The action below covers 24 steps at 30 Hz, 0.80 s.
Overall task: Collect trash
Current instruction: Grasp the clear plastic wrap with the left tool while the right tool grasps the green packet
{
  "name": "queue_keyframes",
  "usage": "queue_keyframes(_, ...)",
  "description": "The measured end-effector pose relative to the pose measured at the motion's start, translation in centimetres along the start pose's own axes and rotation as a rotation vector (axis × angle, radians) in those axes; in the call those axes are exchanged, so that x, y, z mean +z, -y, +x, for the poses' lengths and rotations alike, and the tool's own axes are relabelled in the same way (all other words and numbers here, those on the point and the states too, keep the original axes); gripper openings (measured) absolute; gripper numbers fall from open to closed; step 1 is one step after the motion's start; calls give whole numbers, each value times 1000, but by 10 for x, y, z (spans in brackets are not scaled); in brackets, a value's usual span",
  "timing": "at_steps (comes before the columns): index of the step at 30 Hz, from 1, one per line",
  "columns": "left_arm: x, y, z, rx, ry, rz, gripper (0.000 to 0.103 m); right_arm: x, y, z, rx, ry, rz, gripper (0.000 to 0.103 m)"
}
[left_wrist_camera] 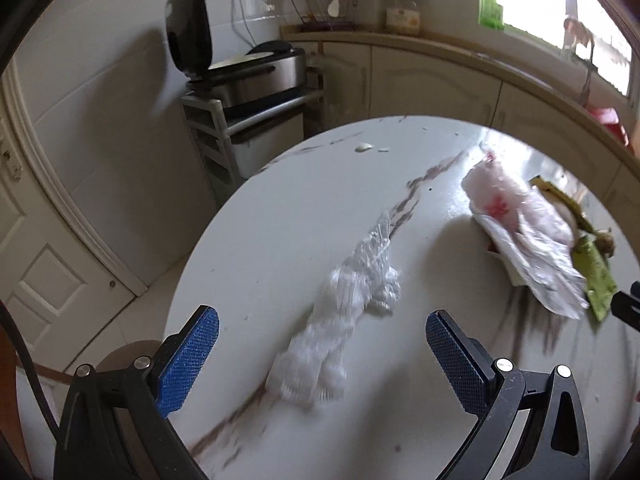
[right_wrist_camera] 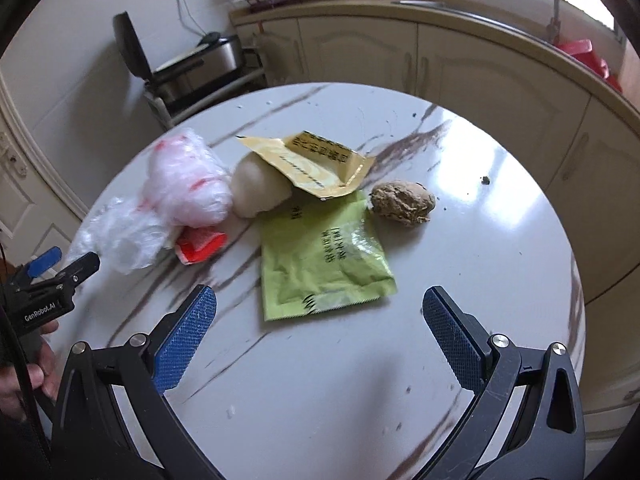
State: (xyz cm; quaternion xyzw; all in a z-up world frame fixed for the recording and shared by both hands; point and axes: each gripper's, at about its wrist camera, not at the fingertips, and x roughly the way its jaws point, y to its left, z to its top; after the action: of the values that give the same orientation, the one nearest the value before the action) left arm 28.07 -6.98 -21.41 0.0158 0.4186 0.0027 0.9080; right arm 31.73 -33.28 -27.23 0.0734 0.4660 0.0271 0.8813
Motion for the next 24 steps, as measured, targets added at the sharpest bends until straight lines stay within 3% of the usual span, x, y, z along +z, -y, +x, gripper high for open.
queue_keyframes(4, 16, 5, 25, -32, -36, 13, 90, 8, 4, 16, -19, -22, 6, 103)
queue_keyframes(7, 24, 4, 34, -77, -39, -6, 72, 13, 1, 27, -31, -35, -4, 103)
queue_keyframes(9, 29, 5, 36, -91, -33, -2, 53, 15, -1, 31, -49, -36, -10, 103)
queue_keyframes(12, 31, 2, 40, -115, -32, 1, 32, 15, -5, 36, -89, -33, -35, 103)
queue_keyframes(14, 31, 0, 43, -130, -32, -2, 21, 15, -11, 39, -122, -36, -73, 101)
queue_keyframes(16, 31, -3, 45, -147, -34, -9, 18, 13, -15, 37, -116, -24, -94, 98)
queue_keyframes(22, 15, -19, 34, -184, -31, -54, 16, 12, -23, 28, -88, 2, -140, 43)
queue_keyframes(24, 9, -24, 28, -180, -27, -60, 16, 11, -21, 25, -66, 0, -130, 35)
